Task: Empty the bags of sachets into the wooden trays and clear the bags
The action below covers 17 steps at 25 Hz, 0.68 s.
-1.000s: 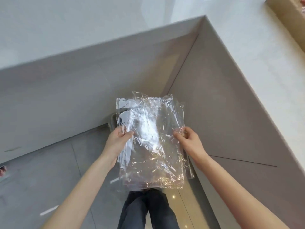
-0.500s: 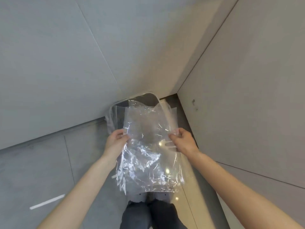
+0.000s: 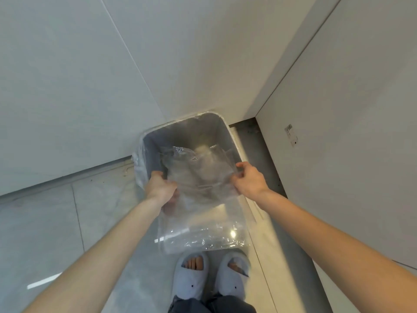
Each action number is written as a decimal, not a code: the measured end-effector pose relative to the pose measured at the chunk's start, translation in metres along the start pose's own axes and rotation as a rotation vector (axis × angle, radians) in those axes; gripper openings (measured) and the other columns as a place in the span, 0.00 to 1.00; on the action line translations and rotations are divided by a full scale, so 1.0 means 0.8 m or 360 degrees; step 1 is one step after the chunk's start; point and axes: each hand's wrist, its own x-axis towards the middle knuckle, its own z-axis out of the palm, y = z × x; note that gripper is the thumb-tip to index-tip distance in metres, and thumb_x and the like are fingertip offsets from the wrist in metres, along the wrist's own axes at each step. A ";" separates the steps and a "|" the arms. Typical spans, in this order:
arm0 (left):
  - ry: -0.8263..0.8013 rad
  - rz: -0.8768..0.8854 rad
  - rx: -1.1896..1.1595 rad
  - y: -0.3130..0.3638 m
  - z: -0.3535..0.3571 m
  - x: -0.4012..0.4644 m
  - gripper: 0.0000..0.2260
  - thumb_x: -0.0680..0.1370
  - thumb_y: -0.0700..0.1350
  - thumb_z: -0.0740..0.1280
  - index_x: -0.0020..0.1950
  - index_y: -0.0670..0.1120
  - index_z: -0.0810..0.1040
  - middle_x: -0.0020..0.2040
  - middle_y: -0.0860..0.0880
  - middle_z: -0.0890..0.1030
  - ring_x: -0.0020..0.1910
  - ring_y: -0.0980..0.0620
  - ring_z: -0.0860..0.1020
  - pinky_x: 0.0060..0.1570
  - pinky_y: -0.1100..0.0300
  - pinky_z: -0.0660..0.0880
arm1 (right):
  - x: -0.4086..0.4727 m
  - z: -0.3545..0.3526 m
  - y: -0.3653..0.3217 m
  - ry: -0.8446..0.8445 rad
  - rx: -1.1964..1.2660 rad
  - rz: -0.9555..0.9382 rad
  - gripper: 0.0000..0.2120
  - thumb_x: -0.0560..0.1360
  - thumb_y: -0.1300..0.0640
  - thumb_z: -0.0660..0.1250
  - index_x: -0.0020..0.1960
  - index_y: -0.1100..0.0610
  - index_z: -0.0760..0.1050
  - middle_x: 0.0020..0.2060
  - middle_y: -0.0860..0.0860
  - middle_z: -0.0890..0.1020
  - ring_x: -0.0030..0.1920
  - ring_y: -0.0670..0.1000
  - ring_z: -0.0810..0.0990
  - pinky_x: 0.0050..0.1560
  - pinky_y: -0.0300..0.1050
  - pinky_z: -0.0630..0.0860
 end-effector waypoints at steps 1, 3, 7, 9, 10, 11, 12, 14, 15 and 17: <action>-0.0019 0.0042 0.0171 0.001 0.003 0.007 0.24 0.74 0.37 0.64 0.67 0.38 0.61 0.52 0.40 0.78 0.45 0.41 0.79 0.39 0.60 0.78 | 0.009 0.002 -0.002 -0.0008 -0.0061 0.0001 0.22 0.75 0.58 0.60 0.68 0.58 0.64 0.58 0.57 0.78 0.58 0.56 0.76 0.52 0.40 0.70; -0.0075 0.0104 0.0414 0.004 0.010 0.021 0.26 0.73 0.39 0.64 0.68 0.39 0.59 0.59 0.38 0.76 0.56 0.38 0.76 0.56 0.53 0.74 | 0.029 0.010 -0.009 -0.0026 -0.0165 0.0008 0.20 0.76 0.59 0.59 0.67 0.60 0.66 0.59 0.59 0.77 0.60 0.58 0.75 0.56 0.44 0.72; -0.0174 0.0099 0.0566 0.013 0.027 0.042 0.33 0.73 0.40 0.65 0.73 0.39 0.52 0.70 0.38 0.65 0.67 0.39 0.67 0.63 0.54 0.65 | 0.064 0.025 -0.017 -0.0179 -0.0232 0.0117 0.17 0.77 0.57 0.57 0.63 0.65 0.68 0.59 0.61 0.77 0.54 0.61 0.79 0.53 0.47 0.76; -0.0163 0.0112 0.0577 0.017 0.032 0.044 0.35 0.73 0.40 0.66 0.74 0.39 0.49 0.72 0.38 0.61 0.69 0.39 0.65 0.66 0.53 0.63 | 0.071 0.029 -0.017 -0.0235 -0.0270 0.0175 0.19 0.77 0.56 0.56 0.64 0.66 0.66 0.61 0.61 0.75 0.59 0.61 0.76 0.54 0.45 0.71; -0.0155 0.0137 0.0610 0.018 0.032 0.044 0.36 0.73 0.41 0.66 0.74 0.40 0.48 0.73 0.38 0.59 0.69 0.39 0.64 0.67 0.52 0.63 | 0.071 0.029 -0.017 -0.0249 -0.0290 0.0199 0.20 0.78 0.56 0.56 0.66 0.65 0.64 0.63 0.61 0.73 0.62 0.60 0.73 0.56 0.45 0.69; -0.0160 0.0145 0.0669 0.020 0.030 0.040 0.36 0.73 0.42 0.65 0.74 0.41 0.48 0.73 0.39 0.58 0.69 0.39 0.64 0.67 0.50 0.63 | 0.068 0.028 -0.018 -0.0266 -0.0321 0.0211 0.21 0.78 0.55 0.55 0.67 0.65 0.62 0.64 0.61 0.72 0.64 0.60 0.71 0.57 0.45 0.68; -0.0157 0.0175 0.0729 0.020 0.027 0.037 0.36 0.74 0.43 0.65 0.75 0.42 0.48 0.74 0.40 0.58 0.70 0.39 0.63 0.67 0.48 0.64 | 0.066 0.028 -0.016 -0.0266 -0.0343 0.0201 0.22 0.78 0.55 0.55 0.68 0.65 0.61 0.65 0.61 0.71 0.65 0.60 0.70 0.59 0.45 0.68; -0.0203 0.0242 0.0866 0.024 0.017 0.021 0.34 0.75 0.46 0.64 0.75 0.43 0.49 0.74 0.42 0.58 0.71 0.41 0.62 0.68 0.48 0.63 | 0.051 0.023 -0.017 -0.0252 -0.0436 0.0146 0.22 0.78 0.55 0.54 0.68 0.64 0.59 0.66 0.62 0.69 0.65 0.61 0.69 0.60 0.47 0.68; -0.0245 0.0271 0.0928 0.028 0.011 0.008 0.32 0.75 0.47 0.63 0.75 0.43 0.50 0.75 0.42 0.58 0.71 0.41 0.61 0.68 0.49 0.62 | 0.036 0.017 -0.020 -0.0251 -0.0484 0.0118 0.21 0.78 0.55 0.54 0.68 0.64 0.59 0.65 0.62 0.69 0.65 0.62 0.69 0.60 0.48 0.68; -0.0288 0.0336 0.1036 0.035 -0.001 -0.019 0.30 0.76 0.49 0.61 0.75 0.46 0.52 0.75 0.44 0.58 0.72 0.42 0.59 0.69 0.47 0.60 | 0.008 0.008 -0.023 -0.0262 -0.0580 0.0068 0.22 0.78 0.56 0.54 0.69 0.63 0.57 0.66 0.62 0.68 0.65 0.62 0.69 0.59 0.51 0.69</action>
